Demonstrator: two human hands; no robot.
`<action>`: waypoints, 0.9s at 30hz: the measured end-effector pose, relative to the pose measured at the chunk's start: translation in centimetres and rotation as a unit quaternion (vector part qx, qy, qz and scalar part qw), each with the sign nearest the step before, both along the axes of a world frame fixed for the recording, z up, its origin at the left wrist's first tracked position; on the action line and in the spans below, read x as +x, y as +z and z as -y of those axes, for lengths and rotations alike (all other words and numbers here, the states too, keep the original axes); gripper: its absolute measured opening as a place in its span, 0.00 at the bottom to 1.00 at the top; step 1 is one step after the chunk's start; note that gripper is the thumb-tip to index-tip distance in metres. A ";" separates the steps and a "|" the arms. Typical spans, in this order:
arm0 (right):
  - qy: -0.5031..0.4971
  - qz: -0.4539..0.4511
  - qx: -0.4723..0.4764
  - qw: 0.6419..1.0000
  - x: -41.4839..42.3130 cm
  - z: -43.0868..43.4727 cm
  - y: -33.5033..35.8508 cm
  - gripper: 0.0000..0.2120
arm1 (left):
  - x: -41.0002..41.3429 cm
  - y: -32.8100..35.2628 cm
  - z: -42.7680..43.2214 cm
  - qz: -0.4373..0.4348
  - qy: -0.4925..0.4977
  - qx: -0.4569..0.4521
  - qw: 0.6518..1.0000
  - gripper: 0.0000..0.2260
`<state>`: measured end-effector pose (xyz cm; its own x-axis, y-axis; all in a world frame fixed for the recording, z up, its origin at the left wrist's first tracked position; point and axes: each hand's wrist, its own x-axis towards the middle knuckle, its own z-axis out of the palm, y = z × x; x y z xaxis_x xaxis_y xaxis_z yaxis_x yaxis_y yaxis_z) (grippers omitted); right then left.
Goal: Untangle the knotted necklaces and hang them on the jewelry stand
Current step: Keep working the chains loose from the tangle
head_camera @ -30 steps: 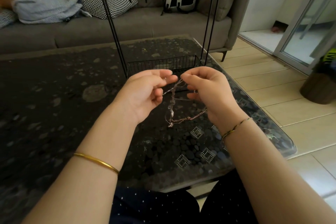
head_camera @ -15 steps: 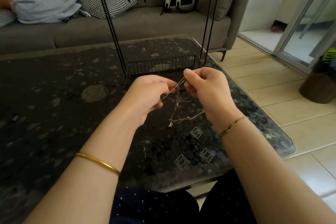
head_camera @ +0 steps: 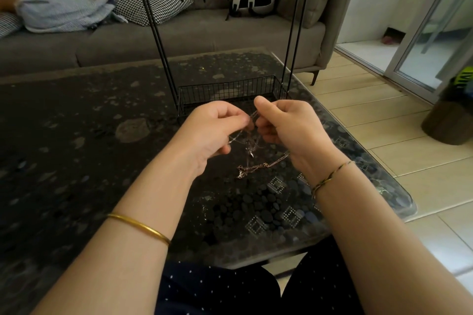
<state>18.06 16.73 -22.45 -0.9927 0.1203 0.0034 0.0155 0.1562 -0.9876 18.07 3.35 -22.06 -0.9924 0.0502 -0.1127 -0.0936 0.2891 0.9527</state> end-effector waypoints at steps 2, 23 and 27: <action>0.038 0.022 -0.013 0.999 0.1 0.0 0.1 0.15 | -0.2 0.0 0.0 -0.015 0.021 0.007 1.000 0.04; 0.011 0.001 0.070 0.997 0.0 -0.4 0.2 0.09 | 0.0 -0.1 -0.3 -0.028 -0.003 -0.034 0.999 0.05; 0.046 0.088 -0.130 0.987 -0.2 -0.2 0.1 0.05 | 0.0 -0.1 -0.4 -0.018 -0.003 -0.013 1.000 0.05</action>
